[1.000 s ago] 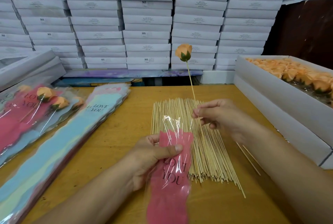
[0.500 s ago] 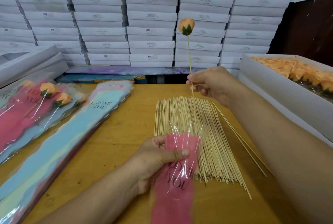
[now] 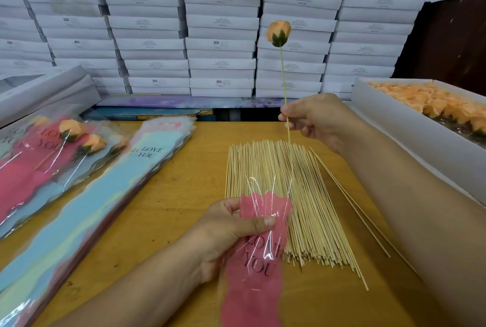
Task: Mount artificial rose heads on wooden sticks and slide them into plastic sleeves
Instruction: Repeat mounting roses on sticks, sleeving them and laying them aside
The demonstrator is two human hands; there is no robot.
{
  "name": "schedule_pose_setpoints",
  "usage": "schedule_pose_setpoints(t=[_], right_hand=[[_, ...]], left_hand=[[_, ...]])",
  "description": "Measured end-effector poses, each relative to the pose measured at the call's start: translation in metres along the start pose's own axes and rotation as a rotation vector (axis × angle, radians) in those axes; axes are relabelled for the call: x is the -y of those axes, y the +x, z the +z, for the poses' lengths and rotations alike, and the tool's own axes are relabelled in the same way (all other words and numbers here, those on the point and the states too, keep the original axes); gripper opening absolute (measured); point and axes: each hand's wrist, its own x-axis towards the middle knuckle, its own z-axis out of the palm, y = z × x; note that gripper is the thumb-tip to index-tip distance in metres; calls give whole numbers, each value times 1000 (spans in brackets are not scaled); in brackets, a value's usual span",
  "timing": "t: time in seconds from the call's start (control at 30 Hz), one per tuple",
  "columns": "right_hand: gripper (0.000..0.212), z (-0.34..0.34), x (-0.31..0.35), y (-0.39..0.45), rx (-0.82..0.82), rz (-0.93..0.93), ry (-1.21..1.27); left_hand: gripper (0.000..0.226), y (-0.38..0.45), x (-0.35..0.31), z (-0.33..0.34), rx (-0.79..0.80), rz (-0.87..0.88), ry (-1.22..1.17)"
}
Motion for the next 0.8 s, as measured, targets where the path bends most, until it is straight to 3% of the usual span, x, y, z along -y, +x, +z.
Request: schedule_pose_setpoints(t=[0.23,0.37,0.47,0.67,0.8], right_hand=[[10,-2,3,-2,-31,-2,5],[6,1,0,-5,-4,1,1],[6,5,-5,-8,25,8,-22],[3,16,-18,-22,82,29,-23],[9,23,-25,-33,136,64,18]], left_hand=[[48,0,1,0,25,4,-7],[66,1,1,-1,-4,3,0],[54,2,1,-1,-12,8,-8],[65,3,1,-3,-36,14,-7],[58,5,2,-3,-44,46,-30]])
